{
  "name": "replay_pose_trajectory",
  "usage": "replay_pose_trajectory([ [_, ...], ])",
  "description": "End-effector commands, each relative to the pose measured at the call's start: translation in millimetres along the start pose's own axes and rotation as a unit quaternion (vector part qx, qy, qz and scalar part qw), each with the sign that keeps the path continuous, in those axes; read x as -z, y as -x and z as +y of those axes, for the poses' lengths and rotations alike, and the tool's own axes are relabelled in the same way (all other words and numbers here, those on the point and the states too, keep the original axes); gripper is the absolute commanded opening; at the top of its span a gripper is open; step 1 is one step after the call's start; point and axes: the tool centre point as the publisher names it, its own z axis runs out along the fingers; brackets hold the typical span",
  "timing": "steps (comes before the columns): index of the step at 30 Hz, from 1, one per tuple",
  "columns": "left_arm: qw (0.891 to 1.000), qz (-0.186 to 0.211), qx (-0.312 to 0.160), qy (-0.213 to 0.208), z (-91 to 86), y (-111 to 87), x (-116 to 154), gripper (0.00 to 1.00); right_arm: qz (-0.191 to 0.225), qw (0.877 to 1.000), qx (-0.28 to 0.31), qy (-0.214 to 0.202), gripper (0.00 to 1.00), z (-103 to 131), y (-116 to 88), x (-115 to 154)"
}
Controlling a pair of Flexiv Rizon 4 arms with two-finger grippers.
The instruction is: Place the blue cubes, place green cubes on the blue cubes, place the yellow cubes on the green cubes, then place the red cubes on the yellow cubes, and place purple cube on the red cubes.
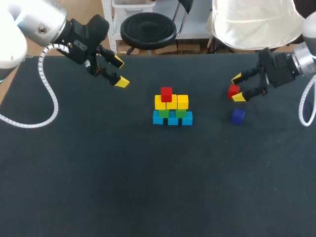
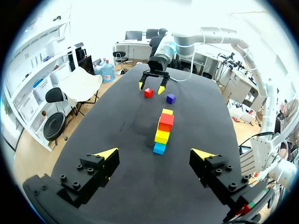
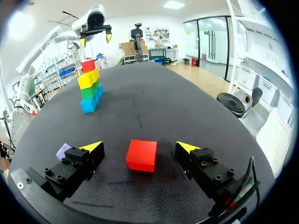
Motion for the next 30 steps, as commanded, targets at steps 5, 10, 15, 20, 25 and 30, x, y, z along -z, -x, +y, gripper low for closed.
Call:
replay_pose_trajectory([
  [5, 1.000, -0.002, -0.002, 0.000, -0.3, -1.4, 0, 1.00, 0.000, 1.000, -0.003, 0.000, 0.48, -3, -6, -4],
  [10, 1.000, -0.002, -0.002, 0.000, -0.3, -1.4, 0, 1.00, 0.002, 1.000, -0.002, 0.001, 0.35, -4, -5, -3],
  [15, 1.000, -0.002, -0.002, 0.000, -0.3, -1.4, 0, 1.00, 0.005, 1.000, 0.001, -0.001, 0.24, -2, -4, 0],
  [20, 1.000, -0.002, -0.002, 0.000, -0.3, -1.4, 0, 1.00, 0.007, 1.000, 0.000, -0.001, 0.00, 0, -5, 1],
  [25, 1.000, -0.002, -0.002, 0.000, -0.3, -1.4, 0, 1.00, 0.014, 0.999, 0.027, 0.015, 0.00, 9, 8, 8],
  [30, 1.000, -0.002, -0.002, 0.000, -0.3, -1.4, 0, 1.00, 0.039, 0.997, 0.060, 0.042, 0.00, 22, 31, 15],
])
